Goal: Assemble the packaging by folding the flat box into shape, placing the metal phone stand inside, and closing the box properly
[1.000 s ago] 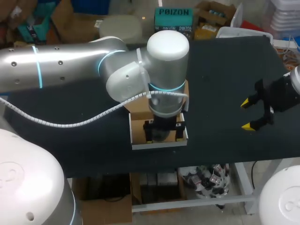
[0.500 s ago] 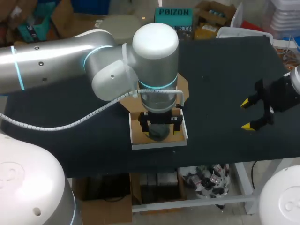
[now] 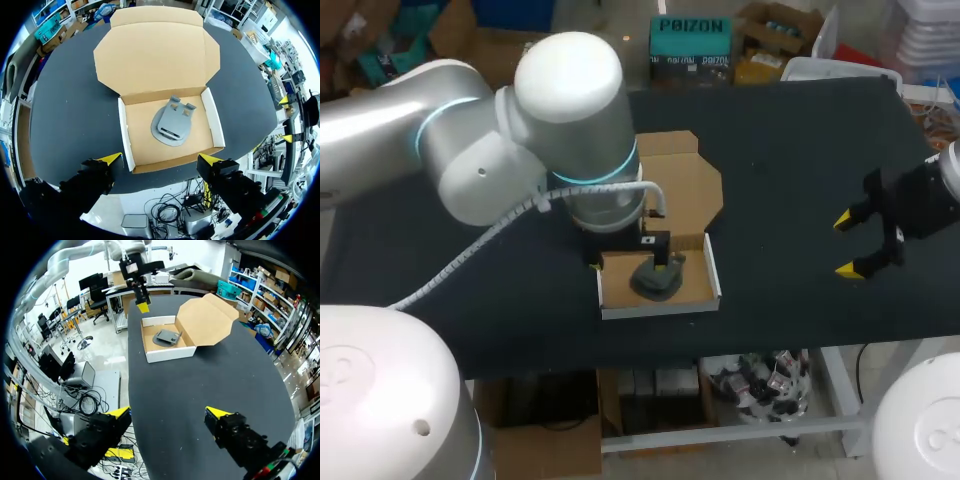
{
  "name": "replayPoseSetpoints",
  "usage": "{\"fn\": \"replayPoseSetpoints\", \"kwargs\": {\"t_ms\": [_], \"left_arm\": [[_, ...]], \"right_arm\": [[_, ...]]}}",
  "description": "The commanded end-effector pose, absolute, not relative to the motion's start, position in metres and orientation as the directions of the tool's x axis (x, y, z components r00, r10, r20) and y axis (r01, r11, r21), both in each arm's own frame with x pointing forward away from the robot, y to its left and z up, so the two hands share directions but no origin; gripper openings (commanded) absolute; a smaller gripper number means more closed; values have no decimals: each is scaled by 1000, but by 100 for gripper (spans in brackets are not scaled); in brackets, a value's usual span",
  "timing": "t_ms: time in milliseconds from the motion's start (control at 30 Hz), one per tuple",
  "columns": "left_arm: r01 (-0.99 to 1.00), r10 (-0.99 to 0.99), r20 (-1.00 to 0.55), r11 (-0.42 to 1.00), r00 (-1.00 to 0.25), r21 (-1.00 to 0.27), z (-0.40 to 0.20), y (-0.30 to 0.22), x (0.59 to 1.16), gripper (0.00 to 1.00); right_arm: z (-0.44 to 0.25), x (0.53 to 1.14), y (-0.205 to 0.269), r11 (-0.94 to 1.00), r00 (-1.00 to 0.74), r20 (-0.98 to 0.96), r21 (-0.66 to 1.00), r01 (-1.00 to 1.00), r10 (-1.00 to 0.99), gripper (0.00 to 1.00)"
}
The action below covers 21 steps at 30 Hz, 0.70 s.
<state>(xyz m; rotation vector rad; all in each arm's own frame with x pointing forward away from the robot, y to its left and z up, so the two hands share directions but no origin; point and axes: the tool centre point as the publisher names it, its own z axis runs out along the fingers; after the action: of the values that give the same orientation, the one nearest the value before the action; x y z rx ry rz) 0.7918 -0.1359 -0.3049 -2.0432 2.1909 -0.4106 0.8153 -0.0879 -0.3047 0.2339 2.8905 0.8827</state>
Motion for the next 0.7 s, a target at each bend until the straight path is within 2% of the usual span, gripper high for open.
{"fn": "replayPoseSetpoints", "kwargs": {"t_ms": [33, 267, 700], "left_arm": [[-946, -973, 195, 54, -121, -321, -292, -90, 783, 100], [-930, -951, 243, 94, -189, -356, -291, -58, 788, 100], [-919, -931, 285, 107, -226, -379, -293, -25, 815, 100]], "right_arm": [[-304, 815, -89, 818, -982, -58, 564, 114, 177, 100], [-304, 815, -89, 818, -982, -58, 564, 114, 177, 100], [-304, 815, -89, 818, -982, -58, 564, 114, 177, 100]]}}
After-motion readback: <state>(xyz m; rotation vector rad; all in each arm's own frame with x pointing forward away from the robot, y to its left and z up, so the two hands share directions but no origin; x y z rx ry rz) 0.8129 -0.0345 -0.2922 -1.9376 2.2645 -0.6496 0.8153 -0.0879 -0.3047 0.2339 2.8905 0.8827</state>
